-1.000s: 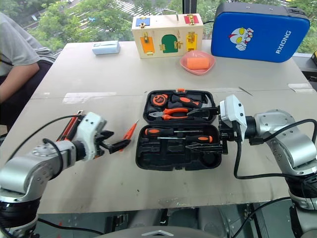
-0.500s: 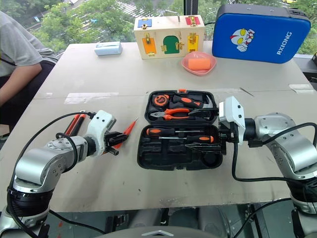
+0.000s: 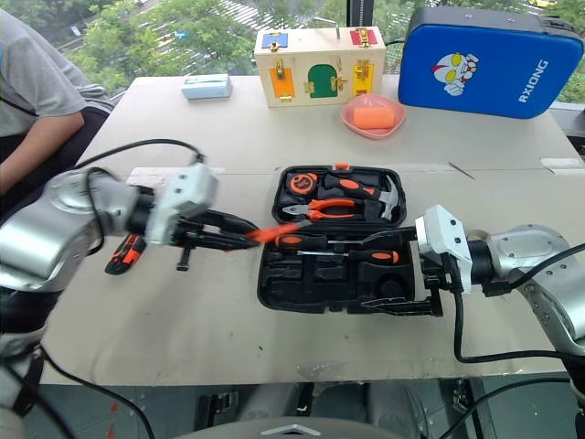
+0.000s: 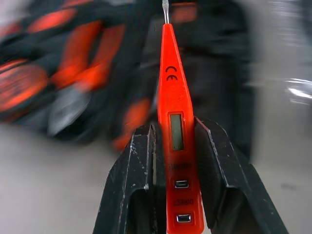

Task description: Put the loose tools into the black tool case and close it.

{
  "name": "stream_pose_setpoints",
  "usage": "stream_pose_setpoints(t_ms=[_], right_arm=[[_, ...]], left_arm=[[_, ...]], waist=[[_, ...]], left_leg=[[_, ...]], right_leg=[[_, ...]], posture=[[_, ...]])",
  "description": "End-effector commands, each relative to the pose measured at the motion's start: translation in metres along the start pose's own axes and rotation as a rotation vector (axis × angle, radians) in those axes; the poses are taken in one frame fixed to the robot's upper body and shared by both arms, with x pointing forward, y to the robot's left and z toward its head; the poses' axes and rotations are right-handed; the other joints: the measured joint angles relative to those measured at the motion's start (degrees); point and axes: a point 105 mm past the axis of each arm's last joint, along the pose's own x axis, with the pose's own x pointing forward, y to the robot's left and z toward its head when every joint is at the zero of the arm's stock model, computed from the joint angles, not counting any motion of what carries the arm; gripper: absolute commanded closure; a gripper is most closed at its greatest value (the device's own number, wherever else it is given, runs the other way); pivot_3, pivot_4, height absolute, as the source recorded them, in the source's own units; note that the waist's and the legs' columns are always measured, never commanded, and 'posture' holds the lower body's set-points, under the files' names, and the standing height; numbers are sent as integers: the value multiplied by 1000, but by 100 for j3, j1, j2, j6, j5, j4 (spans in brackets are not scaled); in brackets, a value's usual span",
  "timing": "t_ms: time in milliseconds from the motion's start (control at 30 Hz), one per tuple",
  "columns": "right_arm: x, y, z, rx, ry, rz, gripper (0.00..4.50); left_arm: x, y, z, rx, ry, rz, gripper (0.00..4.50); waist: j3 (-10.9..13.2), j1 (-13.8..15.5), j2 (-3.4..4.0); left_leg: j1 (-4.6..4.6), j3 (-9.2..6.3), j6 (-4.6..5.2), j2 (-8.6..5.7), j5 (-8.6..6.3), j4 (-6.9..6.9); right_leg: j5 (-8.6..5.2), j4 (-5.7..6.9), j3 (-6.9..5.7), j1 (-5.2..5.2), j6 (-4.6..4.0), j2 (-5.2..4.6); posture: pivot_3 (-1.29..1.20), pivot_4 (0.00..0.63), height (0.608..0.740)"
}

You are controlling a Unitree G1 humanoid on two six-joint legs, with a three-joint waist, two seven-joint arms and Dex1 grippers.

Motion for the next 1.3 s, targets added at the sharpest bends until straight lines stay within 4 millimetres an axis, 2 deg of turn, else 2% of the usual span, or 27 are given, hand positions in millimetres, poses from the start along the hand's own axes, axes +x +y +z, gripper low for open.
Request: stream_pose_setpoints(t_ms=[33,100,300,500,667,867,933,1000,1067,1100,1233,1300], right_arm=[[0,4,6,-60,8,-26,0],[0,6,6,-60,13,-36,0],[-5,11,4,-49,29,-79,0],[-5,11,5,-35,13,-122,0],[-7,9,5,-26,4,-147,0],[-6,7,6,-21,-7,-156,0],[-5,6,6,-22,-7,-155,0],[-5,5,6,-21,-7,-152,0],[-4,4,7,-19,-9,-149,0],[-4,4,7,-16,-11,-146,0],[-2,5,7,-11,-11,-138,0],[-2,6,6,-6,-8,-134,0]], left_arm=[[22,2,-9,35,105,-89,3943],[31,4,-16,53,174,-119,3943],[54,29,-16,38,189,-59,3943],[58,21,-28,8,253,-113,3943],[56,6,-34,-16,284,-178,3943],[64,18,-33,-14,262,-105,3943],[64,16,-25,-13,217,-121,2898],[60,13,-16,1,175,-133,2409],[53,14,-11,0,151,-114,1386],[48,13,-9,1,137,-111,1142],[29,4,1,-11,59,-132,1142],[17,4,-1,-42,22,-105,1142]], waist=[[3,-15,-6],[5,-33,-8],[7,-89,-13],[7,-141,-12],[6,-143,-11],[3,-118,-7],[3,-121,-7],[3,-138,-7],[4,-146,-7],[4,-146,-7],[4,-154,-6],[4,-155,-6]], left_leg=[[-2,-1,0,0,0,2],[-1,-3,0,1,0,6],[-12,-11,1,3,1,29],[-41,-37,1,3,0,68],[-59,-60,0,0,0,83],[-60,-65,0,-5,1,87],[-61,-66,1,-7,1,90],[-61,-66,1,-7,1,91],[-63,-70,0,-6,1,90],[-65,-73,0,-6,1,90],[-67,-74,0,-5,1,90],[-67,-74,0,-5,1,89]], right_leg=[[0,3,0,-1,1,3],[-1,7,-2,-1,2,10],[-1,12,-11,0,4,36],[-1,19,-41,-3,5,38],[-1,18,-67,-7,5,36],[-1,19,-75,-2,5,32],[0,19,-76,-1,5,31],[0,20,-75,-1,6,31],[0,21,-78,-4,6,31],[0,21,-81,-4,5,31],[0,21,-82,-7,5,27],[0,21,-83,-7,5,9]], posture=[[0,150,735],[0,150,735],[0,150,735],[0,150,735],[0,150,735],[0,150,735],[0,150,735],[0,150,735],[0,150,735],[0,150,735],[0,150,735],[0,150,735]])
